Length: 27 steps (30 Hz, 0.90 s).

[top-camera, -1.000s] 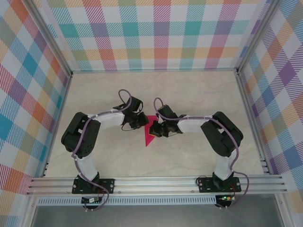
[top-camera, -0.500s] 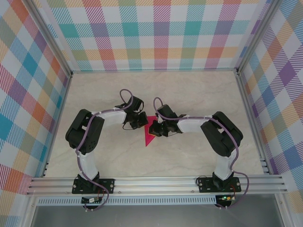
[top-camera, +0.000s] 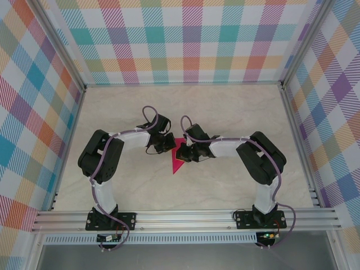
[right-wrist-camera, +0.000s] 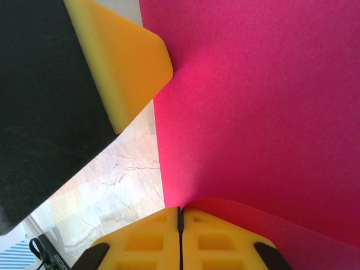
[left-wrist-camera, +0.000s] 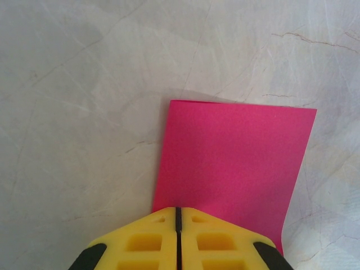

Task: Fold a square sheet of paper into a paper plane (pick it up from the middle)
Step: Third fold the triangle at the center of the table.

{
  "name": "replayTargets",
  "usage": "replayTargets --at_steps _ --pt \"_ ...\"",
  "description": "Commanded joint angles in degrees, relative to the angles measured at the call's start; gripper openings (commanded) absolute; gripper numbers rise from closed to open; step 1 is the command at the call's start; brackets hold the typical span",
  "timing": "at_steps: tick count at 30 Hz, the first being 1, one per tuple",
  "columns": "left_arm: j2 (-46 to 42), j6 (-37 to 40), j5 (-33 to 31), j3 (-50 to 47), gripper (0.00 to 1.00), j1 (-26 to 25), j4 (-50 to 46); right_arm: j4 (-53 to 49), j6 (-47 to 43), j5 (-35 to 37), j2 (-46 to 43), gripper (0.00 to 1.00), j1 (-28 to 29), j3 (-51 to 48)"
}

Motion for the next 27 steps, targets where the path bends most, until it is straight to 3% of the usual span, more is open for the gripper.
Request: replayTargets --at_steps 1,27 --pt "1.3 0.7 0.5 0.3 0.08 0.4 -2.1 -0.3 -1.5 -0.7 1.1 0.06 0.3 1.5" --pt "0.7 0.8 1.3 -0.5 0.08 0.3 -1.5 -1.2 -1.7 0.5 2.5 0.07 0.3 2.1"
